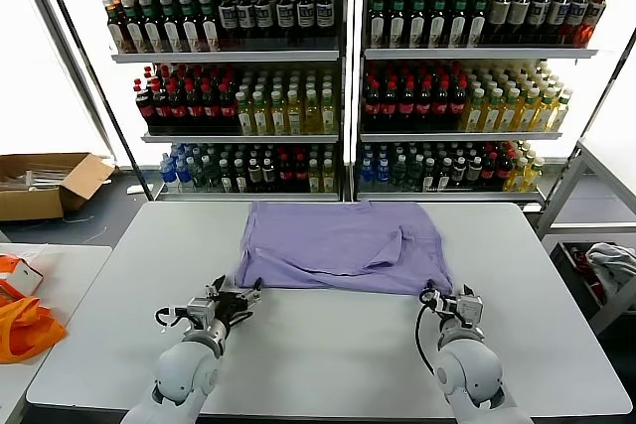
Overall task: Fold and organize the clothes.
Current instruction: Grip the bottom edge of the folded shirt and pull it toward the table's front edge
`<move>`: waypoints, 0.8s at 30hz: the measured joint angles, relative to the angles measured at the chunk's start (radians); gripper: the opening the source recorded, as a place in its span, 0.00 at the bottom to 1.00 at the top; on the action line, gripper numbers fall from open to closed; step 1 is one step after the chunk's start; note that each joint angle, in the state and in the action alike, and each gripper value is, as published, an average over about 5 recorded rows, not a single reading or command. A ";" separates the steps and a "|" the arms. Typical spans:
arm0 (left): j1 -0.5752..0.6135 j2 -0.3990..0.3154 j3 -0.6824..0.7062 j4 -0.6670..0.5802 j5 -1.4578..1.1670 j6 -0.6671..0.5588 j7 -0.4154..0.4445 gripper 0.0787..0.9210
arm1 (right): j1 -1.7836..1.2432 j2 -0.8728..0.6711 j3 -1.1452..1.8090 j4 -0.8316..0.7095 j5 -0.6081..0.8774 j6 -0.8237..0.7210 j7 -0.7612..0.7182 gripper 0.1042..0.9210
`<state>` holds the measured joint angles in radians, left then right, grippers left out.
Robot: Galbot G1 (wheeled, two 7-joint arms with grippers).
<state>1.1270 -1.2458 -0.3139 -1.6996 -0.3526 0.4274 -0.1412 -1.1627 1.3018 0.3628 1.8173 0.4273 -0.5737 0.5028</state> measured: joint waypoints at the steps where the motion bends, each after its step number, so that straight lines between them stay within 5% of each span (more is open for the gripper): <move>1: 0.002 0.001 0.001 -0.001 0.000 0.000 0.001 0.66 | -0.002 0.000 0.000 0.000 -0.002 0.000 -0.002 0.51; 14: 0.014 0.010 0.011 -0.015 0.004 -0.002 0.002 0.24 | -0.029 0.006 0.012 0.013 -0.003 0.000 -0.020 0.06; 19: 0.024 0.019 0.011 -0.027 0.004 -0.007 0.002 0.07 | -0.045 0.004 0.017 0.034 -0.007 -0.001 -0.026 0.01; 24: 0.039 0.029 0.010 -0.055 0.008 -0.008 -0.002 0.01 | -0.071 0.003 0.019 0.085 -0.014 -0.005 -0.023 0.01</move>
<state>1.1662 -1.2163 -0.3036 -1.7544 -0.3443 0.4193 -0.1430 -1.2335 1.3048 0.3817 1.9024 0.4129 -0.5791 0.4800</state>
